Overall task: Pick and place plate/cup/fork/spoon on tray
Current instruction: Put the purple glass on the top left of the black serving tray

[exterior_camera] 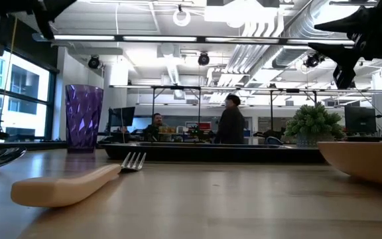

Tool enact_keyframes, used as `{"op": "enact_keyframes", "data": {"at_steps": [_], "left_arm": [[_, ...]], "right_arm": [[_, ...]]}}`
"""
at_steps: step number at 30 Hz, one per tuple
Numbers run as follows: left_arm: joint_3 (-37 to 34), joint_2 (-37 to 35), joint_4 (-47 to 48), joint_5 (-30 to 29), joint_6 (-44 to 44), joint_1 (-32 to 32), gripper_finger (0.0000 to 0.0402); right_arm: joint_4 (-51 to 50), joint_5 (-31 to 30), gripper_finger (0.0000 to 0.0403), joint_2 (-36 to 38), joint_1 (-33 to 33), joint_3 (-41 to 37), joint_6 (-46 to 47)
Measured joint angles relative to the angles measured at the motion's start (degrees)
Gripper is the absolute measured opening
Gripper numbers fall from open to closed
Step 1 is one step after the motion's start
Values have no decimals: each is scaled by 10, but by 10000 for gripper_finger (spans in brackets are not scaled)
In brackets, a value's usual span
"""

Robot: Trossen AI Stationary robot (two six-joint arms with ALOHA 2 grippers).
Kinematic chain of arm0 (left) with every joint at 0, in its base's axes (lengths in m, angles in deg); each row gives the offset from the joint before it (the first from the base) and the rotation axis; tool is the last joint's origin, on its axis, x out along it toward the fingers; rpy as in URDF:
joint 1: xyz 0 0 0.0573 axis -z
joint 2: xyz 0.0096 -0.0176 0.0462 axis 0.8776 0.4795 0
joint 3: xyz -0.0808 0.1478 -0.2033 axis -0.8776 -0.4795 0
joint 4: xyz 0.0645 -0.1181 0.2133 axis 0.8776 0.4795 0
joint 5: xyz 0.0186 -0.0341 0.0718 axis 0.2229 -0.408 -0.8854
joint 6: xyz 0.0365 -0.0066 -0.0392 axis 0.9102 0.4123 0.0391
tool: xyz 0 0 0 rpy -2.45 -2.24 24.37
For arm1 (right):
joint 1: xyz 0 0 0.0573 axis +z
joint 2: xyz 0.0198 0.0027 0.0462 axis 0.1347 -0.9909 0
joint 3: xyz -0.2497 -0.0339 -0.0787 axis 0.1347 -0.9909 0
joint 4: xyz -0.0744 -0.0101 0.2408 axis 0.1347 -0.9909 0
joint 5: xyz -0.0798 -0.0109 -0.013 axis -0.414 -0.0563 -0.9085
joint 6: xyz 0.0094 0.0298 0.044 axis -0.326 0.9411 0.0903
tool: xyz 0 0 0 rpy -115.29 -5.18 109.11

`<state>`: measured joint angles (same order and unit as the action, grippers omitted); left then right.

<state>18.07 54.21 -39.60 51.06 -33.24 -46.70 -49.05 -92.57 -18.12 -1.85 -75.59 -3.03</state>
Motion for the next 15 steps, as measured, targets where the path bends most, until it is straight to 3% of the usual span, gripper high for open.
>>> {"op": "enact_keyframes", "data": {"at_steps": [8,15], "left_arm": [[78,45,-2,-51,49,0,166],[158,99,-6,-21,166,0,158]], "right_arm": [[51,-44,144,0,0,25,-33],[129,-74,144,0,0,43,-75]]}}
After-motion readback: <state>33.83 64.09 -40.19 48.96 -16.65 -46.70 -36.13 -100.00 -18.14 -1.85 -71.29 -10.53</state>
